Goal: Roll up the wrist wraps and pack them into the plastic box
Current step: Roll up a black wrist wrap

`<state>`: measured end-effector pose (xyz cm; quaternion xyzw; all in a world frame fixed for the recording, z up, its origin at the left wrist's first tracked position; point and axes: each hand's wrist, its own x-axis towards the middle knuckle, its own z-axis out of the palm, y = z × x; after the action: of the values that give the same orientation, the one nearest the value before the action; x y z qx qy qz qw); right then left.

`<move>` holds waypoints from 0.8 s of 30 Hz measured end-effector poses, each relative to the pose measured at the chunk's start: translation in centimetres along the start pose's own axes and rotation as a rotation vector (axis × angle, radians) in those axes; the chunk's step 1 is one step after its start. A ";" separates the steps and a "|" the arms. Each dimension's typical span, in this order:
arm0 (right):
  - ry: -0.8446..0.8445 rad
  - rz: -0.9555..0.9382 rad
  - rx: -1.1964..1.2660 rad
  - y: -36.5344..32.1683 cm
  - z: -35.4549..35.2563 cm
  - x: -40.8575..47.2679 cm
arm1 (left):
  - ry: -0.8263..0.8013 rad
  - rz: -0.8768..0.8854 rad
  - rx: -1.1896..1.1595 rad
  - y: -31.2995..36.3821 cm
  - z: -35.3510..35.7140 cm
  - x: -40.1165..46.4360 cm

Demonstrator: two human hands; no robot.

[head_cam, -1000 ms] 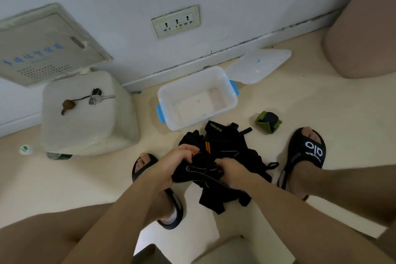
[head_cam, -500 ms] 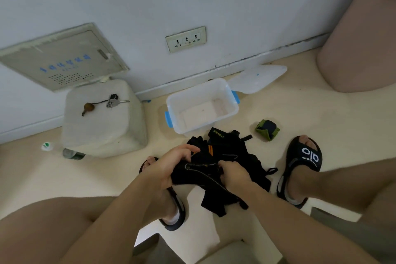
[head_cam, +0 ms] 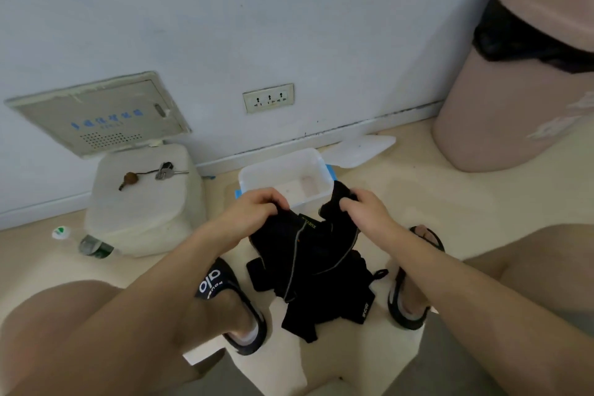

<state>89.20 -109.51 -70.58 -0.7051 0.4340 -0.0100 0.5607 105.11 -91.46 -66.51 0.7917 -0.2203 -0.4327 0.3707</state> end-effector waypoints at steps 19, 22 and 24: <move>-0.107 -0.162 0.534 -12.4 -8.0 -2.9 | 0.033 0.308 -0.179 9.8 -2.5 1.0; -0.083 -0.243 0.526 -12.9 -8.7 -1.9 | 0.030 0.376 -0.244 11.1 -3.0 2.0; -0.068 -0.260 0.535 -12.9 -9.1 -1.1 | 0.032 0.417 -0.295 11.5 -3.0 2.5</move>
<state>91.71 -115.98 -56.39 -0.5817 0.3029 -0.1721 0.7350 108.65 -99.19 -57.87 0.6733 -0.3076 -0.3616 0.5669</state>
